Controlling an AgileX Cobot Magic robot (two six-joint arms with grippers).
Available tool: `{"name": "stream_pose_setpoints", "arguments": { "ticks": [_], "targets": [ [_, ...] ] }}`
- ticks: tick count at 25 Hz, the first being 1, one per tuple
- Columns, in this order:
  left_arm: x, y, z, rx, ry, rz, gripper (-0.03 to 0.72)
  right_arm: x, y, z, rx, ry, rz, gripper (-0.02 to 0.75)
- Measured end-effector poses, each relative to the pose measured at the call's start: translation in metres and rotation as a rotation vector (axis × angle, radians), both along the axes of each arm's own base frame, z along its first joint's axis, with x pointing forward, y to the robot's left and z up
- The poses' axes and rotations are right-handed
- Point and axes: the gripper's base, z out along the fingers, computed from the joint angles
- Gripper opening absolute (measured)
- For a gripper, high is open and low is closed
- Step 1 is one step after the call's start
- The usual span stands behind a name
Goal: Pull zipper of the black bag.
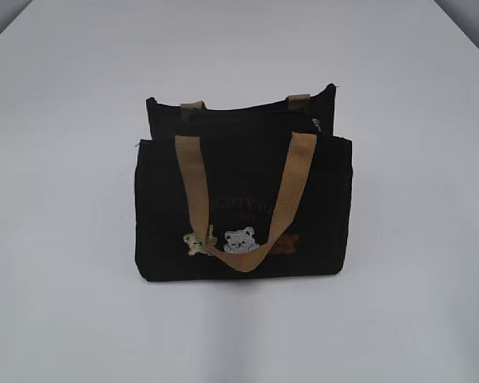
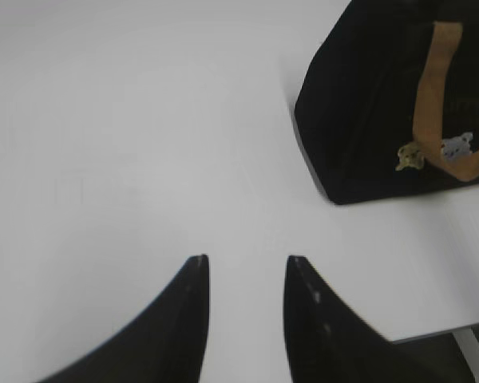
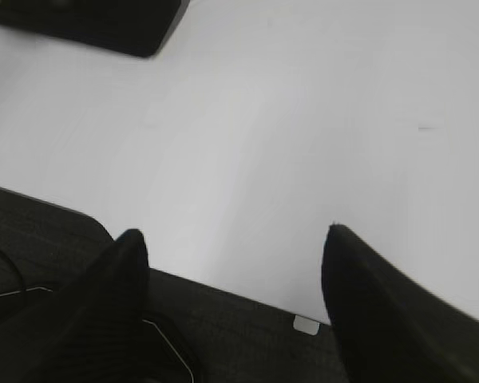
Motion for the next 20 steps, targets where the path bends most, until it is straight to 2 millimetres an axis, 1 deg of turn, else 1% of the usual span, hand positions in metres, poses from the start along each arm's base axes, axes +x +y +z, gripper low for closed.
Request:
{"name": "stream_pose_setpoints", "arguments": {
  "ticks": [3,12,20],
  "targets": [
    [-0.008,0.002,0.000,-0.009,-0.052,0.000,0.244,-0.006,-0.001,0.001,0.005,-0.041,0.000,0.523],
    [-0.008,0.002,0.000,-0.007,-0.054,0.000,0.239,-0.034,-0.004,0.003,0.028,-0.235,-0.003,0.519],
    [-0.008,0.002,0.000,-0.008,-0.055,0.000,0.239,-0.035,-0.004,0.002,0.034,-0.242,-0.009,0.512]
  ]
}}
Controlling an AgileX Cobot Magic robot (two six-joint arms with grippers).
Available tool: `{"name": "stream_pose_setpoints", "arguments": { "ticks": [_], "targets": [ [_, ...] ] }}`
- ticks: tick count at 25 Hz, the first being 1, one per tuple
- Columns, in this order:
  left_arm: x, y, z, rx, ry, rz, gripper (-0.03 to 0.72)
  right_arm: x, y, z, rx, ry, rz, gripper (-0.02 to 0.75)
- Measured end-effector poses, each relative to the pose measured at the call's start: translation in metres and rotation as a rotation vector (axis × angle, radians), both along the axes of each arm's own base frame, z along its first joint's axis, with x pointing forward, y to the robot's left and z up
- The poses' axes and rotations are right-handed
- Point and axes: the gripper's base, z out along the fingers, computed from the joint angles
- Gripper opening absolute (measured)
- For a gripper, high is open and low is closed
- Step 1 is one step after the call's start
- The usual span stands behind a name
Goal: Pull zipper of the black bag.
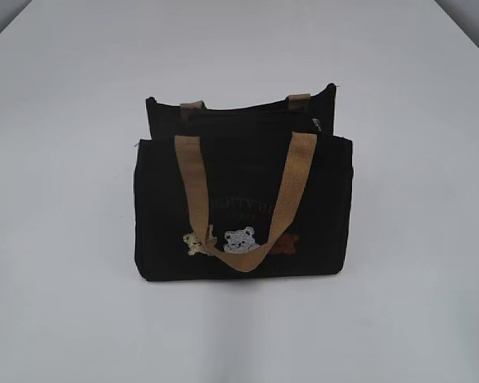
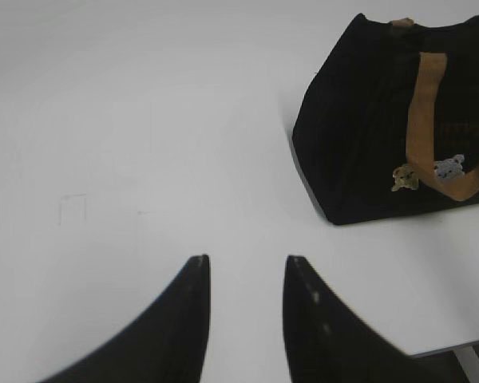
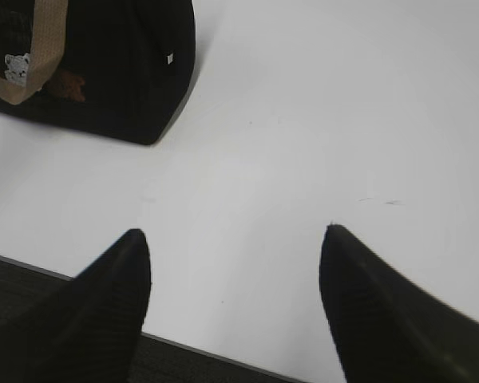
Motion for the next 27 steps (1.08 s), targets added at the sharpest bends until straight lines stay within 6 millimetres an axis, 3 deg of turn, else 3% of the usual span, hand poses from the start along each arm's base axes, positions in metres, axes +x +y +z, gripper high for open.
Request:
{"name": "stream_pose_setpoints", "arguments": {
  "ticks": [7,14,27],
  "targets": [
    [0.0000,-0.0001,0.0000,0.000,0.000,0.010,0.239,0.0000,0.0000,0.0000,0.003,0.001,-0.001,0.507],
    [0.0002,-0.0019,0.0001,0.001,-0.001,0.194,0.239,0.0007,0.0011,0.0001,0.009,0.001,-0.064,0.507],
    [0.0003,-0.0019,0.0001,0.001,-0.001,0.202,0.236,0.0011,0.0017,0.0002,0.013,0.001,-0.100,0.507]
  ]
}}
